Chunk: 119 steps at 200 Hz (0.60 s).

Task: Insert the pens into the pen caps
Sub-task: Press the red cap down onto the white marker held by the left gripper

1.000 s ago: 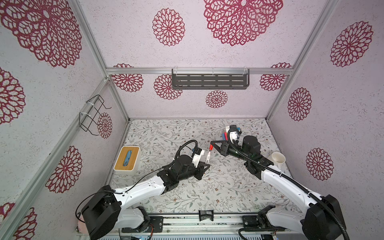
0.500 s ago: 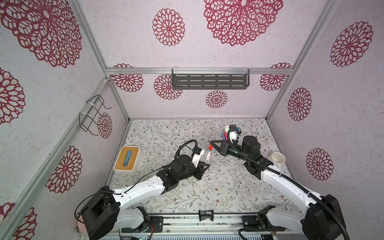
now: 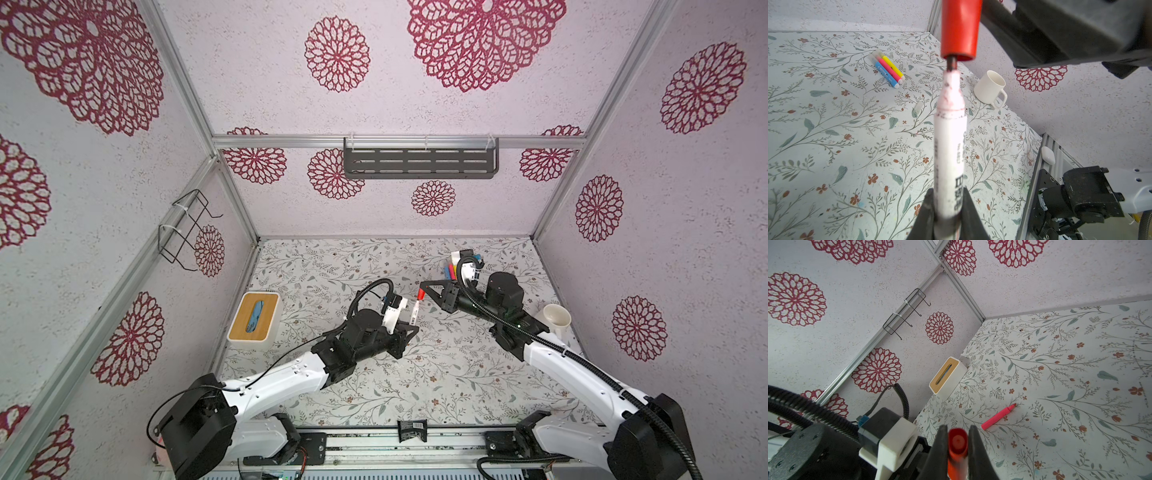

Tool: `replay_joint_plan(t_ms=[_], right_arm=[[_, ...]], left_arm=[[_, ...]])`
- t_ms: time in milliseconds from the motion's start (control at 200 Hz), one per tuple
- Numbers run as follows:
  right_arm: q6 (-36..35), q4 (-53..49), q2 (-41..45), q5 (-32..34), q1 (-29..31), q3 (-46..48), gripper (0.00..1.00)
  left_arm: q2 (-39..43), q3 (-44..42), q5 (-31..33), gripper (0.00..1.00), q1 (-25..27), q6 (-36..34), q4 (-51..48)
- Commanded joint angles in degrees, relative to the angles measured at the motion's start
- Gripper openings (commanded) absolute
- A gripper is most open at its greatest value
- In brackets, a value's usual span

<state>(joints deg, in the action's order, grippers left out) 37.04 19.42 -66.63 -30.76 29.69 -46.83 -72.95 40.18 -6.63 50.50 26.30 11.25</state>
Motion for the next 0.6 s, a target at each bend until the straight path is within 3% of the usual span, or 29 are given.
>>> replay_joint_plan(t_ms=[0,590], right_arm=[[-1.02,1.15,1.78,-1.64,0.29,-0.41,0.0],[-3.92,-3.14,1.58,-2.37,2.68,0.11,0.0]], left_arm=[[1.22,0.52,0.76,0.0,0.45,-0.95,0.62],[3.07,-0.02,0.65,0.0,0.48,-0.71,1.27]])
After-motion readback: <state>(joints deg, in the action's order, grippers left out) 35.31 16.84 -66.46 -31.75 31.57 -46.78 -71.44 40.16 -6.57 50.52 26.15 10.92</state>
